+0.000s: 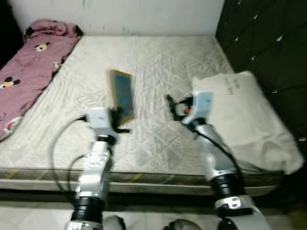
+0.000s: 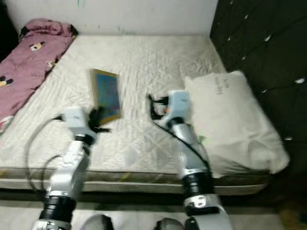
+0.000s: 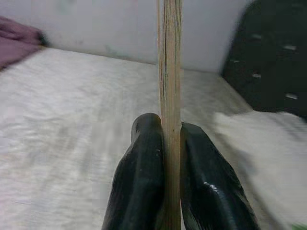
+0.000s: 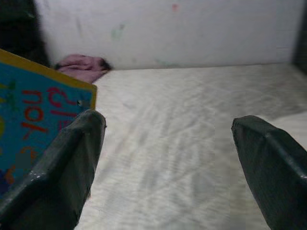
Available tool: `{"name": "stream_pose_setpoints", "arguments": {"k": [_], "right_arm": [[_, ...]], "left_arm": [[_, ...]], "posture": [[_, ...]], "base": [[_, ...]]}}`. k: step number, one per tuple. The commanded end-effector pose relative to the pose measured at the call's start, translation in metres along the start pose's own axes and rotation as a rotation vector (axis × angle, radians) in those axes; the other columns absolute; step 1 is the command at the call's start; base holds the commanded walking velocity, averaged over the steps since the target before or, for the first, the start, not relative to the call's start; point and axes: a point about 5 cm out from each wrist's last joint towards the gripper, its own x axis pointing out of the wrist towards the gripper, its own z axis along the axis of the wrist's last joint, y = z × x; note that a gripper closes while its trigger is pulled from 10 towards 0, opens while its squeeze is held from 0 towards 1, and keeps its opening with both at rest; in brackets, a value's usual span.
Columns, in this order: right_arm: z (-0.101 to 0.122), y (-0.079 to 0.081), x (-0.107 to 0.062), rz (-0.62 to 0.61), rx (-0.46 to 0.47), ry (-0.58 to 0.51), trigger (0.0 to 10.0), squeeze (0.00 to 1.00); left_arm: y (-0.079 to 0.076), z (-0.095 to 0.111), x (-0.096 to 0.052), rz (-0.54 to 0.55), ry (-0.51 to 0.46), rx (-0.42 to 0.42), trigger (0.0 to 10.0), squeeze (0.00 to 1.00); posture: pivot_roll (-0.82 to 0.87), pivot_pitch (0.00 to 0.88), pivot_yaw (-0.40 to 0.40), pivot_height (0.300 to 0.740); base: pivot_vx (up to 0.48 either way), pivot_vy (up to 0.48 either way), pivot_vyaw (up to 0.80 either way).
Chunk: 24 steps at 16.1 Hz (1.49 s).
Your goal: Clean up the room
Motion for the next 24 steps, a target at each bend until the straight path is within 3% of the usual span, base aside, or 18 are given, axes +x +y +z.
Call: {"name": "stream_pose_setpoints", "arguments": {"k": [1,5,13,24], "right_arm": [[0.0018,0.0084,0.0029,0.024,0.011,-0.001,10.0,0.00],[0.0016,0.0080,0.0029,0.022,0.008,0.000,10.0,0.00],[0.0021,0.0074,0.0029,0.020,0.020,-0.001,10.0,0.00],[0.0032,0.0057,0.0039,0.017,0.019,-0.003,10.0,0.00]], "left_arm": [[0.0052,0.0126,0.0013,0.015,-0.051,0.016,10.0,0.00],[0.0052,0.0137,0.0014,0.031,-0.069,0.016,10.0,0.00],[0.0003,0.0148,-0.0003,-0.036,-0.084,-0.009,10.0,0.00],[0.0012,0.0147,-0.0001,-0.041,-0.082,-0.019,10.0,0.00]], "posture": [[-0.08,0.000,0.022,0.740],[-0.08,0.000,0.021,0.740],[-0.08,0.000,0.019,0.740],[-0.08,0.000,0.020,0.740]], "base": [[0.000,-0.480,0.00],[0.000,-0.206,0.00],[0.000,0.000,0.00],[0.250,0.000,-0.09]]}}
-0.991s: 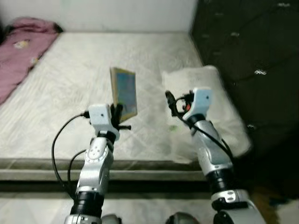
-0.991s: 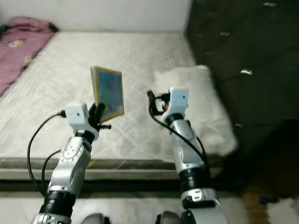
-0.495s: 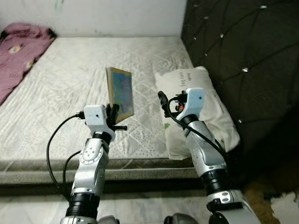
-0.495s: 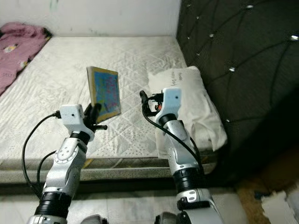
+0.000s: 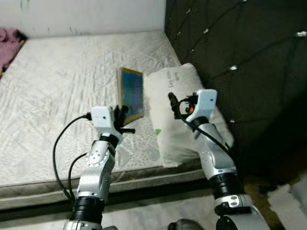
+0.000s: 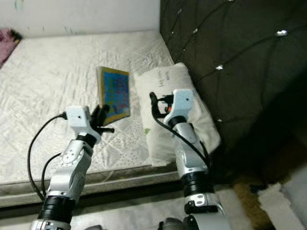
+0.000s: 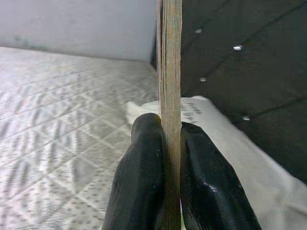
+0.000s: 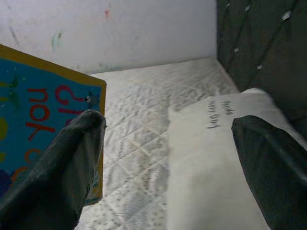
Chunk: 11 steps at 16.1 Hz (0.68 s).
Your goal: Clean up the room
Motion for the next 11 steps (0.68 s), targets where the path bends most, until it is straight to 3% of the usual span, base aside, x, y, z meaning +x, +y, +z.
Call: {"name": "stream_pose_setpoints", "arguments": {"k": [1,6,11], "right_arm": [[0.0040,0.0038,0.0036,0.020,-0.005,-0.008,10.0,0.00],[0.0056,0.0041,0.0034,0.027,-0.019,-0.022,10.0,0.00],[0.0044,0.0024,0.0033,0.014,-0.015,-0.013,10.0,0.00]], "left_arm": [[0.0012,0.0122,0.0033,0.011,-0.053,0.013,10.0,0.00],[0.0000,0.0130,0.0032,-0.010,-0.064,0.024,10.0,0.00],[-0.0005,0.0136,0.0031,-0.015,-0.067,0.022,10.0,0.00]], "posture": [[-0.08,0.000,0.020,0.740],[-0.08,0.000,0.022,0.740],[-0.08,0.000,0.021,0.740]], "base": [[0.000,0.000,0.00],[0.000,0.000,0.09],[0.314,0.000,0.41]]}}
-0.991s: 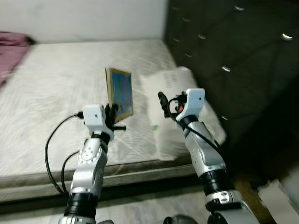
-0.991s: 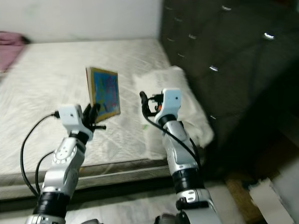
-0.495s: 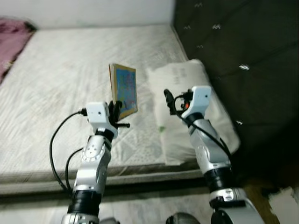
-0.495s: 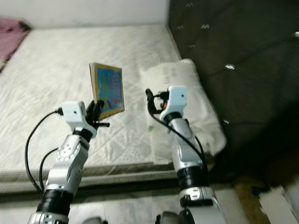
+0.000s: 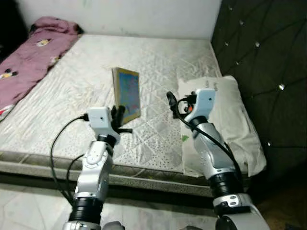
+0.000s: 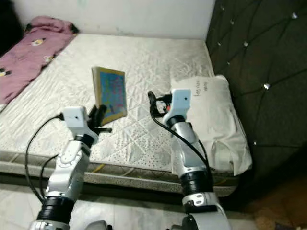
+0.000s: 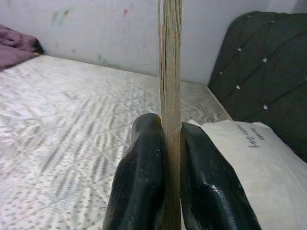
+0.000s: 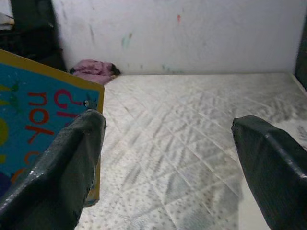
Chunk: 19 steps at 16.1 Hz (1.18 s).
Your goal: Clean up the room
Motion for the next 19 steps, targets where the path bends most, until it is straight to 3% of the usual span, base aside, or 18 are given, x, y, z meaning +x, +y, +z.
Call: {"name": "stream_pose_setpoints", "arguments": {"k": [1,10,13,19], "right_arm": [[0.0002,0.0001,0.0013,0.003,-0.004,0.006,10.0,0.00],[-0.0005,-0.0016,0.0015,-0.008,-0.002,0.014,10.0,0.00],[-0.0015,-0.0036,0.0014,-0.016,0.002,0.019,10.0,0.00],[-0.0008,-0.0057,0.0019,-0.021,-0.009,0.018,10.0,0.00]], "left_arm": [[-0.0035,0.0121,0.0035,-0.024,-0.059,0.013,10.0,0.00],[-0.0041,0.0107,0.0030,-0.026,-0.053,0.013,10.0,0.00],[-0.0048,0.0064,0.0034,-0.017,-0.026,-0.011,10.0,0.00],[-0.0035,0.0030,0.0033,0.007,-0.004,-0.019,10.0,0.00]], "posture": [[-0.08,0.000,0.020,0.740],[-0.08,0.000,0.020,0.740],[-0.08,0.000,0.020,0.740],[-0.08,0.000,0.018,0.740]], "base": [[0.322,0.000,0.00],[0.303,0.000,0.00],[0.000,0.000,-0.68],[0.000,0.000,0.00]]}}
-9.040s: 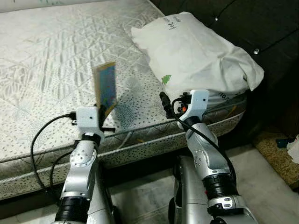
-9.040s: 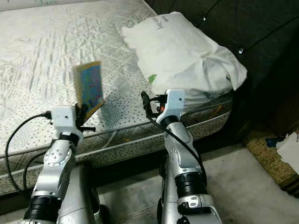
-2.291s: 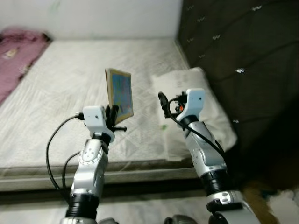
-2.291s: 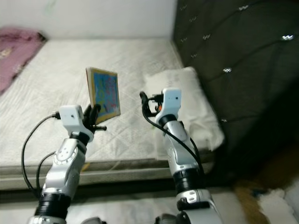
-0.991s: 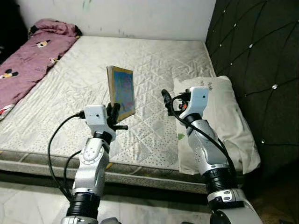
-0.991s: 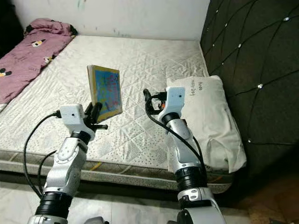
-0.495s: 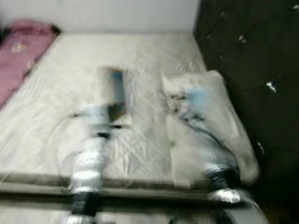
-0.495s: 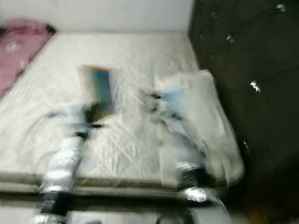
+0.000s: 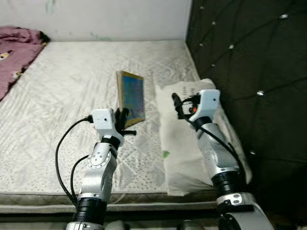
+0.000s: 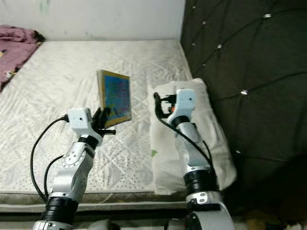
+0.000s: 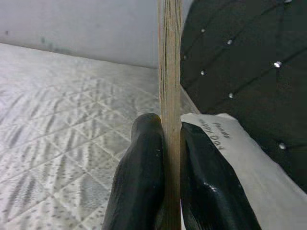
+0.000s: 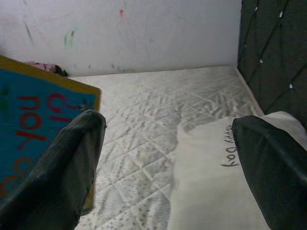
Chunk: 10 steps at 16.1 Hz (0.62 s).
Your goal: Clean up the room
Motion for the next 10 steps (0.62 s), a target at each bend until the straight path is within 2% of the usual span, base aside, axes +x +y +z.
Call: {"name": "stream_pose_setpoints", "arguments": {"k": [1,5,8,10], "right_arm": [[0.004,0.004,0.002,0.012,-0.007,-0.013,10.0,0.00],[0.002,0.003,-0.003,0.021,-0.007,-0.003,10.0,0.00],[-0.004,0.005,-0.009,0.029,-0.006,0.013,10.0,0.00],[-0.003,0.004,-0.009,0.031,-0.007,0.014,10.0,0.00]], "left_arm": [[0.005,0.009,0.002,0.025,-0.031,0.006,10.0,0.00],[0.010,0.007,0.001,0.104,-0.022,-0.041,10.0,0.00],[0.012,0.008,-0.001,0.130,-0.025,-0.104,10.0,0.00],[0.011,0.008,-0.001,0.132,-0.024,-0.114,10.0,0.00]], "posture": [[-0.08,0.000,0.017,0.740],[-0.09,0.000,0.010,0.735],[-0.09,0.008,0.005,0.696],[-0.09,0.012,0.003,0.666]], "base": [[0.000,0.000,0.00],[0.000,0.000,0.00],[0.000,0.000,0.00],[0.000,0.000,0.00]]}}
